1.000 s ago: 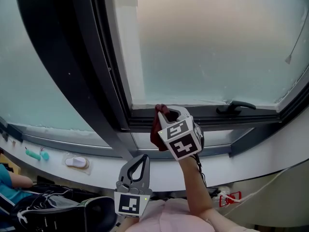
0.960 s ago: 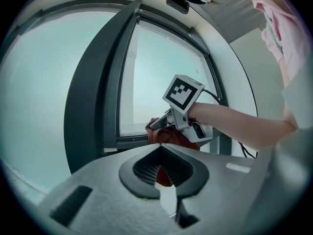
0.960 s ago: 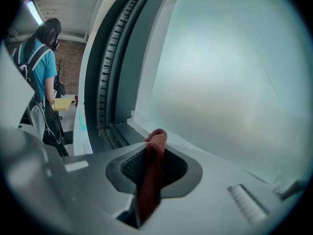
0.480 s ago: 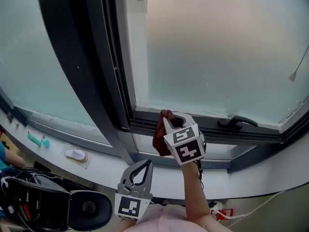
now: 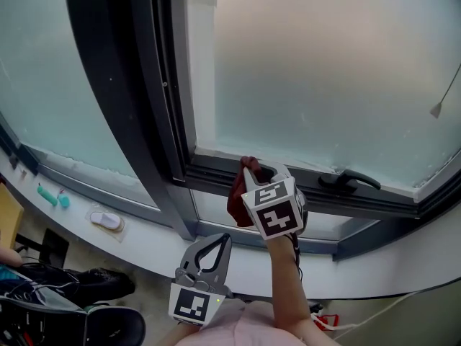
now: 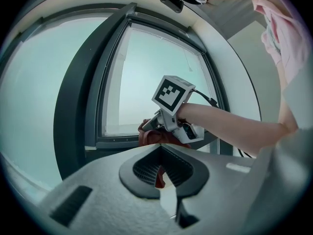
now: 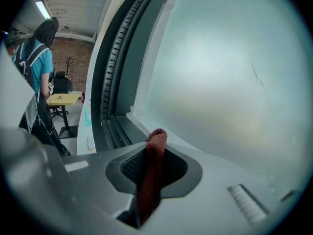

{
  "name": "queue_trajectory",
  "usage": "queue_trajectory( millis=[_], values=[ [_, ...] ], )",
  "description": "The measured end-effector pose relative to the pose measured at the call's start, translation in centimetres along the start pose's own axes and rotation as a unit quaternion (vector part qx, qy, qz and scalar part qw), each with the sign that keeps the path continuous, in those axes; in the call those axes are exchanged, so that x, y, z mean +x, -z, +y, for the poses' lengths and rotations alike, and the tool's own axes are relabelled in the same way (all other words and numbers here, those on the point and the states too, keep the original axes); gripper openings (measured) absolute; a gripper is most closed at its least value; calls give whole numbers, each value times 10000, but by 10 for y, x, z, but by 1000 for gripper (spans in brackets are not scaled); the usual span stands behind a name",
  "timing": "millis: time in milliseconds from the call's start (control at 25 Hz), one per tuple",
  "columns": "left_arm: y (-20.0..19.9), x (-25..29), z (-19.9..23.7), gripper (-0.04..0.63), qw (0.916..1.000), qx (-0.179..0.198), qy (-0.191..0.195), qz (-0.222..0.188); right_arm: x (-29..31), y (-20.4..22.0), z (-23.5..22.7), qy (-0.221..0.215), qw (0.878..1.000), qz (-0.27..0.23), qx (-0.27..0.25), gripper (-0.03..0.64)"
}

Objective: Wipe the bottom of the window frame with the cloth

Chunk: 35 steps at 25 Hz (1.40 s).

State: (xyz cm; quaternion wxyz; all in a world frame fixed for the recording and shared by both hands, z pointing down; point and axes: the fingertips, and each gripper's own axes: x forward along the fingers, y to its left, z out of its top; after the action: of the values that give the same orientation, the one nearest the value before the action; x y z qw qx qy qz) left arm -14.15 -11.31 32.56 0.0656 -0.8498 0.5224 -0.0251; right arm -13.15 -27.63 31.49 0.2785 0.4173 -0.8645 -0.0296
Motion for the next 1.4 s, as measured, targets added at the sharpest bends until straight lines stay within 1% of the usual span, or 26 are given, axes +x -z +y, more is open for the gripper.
queue_trajectory(
  millis=[80,320,480,760,1040,1400],
  values=[
    [-4,6,-5,0,9999,46,94,-57,-3,4,-5,38,10000,18,12,57],
    [-13,18,-17,0,9993,16,283,-248,-10,11,-15,89,9999,53,27,57],
    [-15,18,-20,0,9990,-153,260,-334,-14,16,-20,77,9998,56,174,58],
    [-14,13,-14,0,9989,-259,132,-371,-19,21,-29,150,9993,15,340,58],
    [-16,10,-13,0,9985,-337,165,-404,-23,26,-35,257,9986,-2,464,58],
    [-16,6,-19,0,9984,-374,225,-369,-37,40,-55,455,9965,8,697,58]
  ],
)
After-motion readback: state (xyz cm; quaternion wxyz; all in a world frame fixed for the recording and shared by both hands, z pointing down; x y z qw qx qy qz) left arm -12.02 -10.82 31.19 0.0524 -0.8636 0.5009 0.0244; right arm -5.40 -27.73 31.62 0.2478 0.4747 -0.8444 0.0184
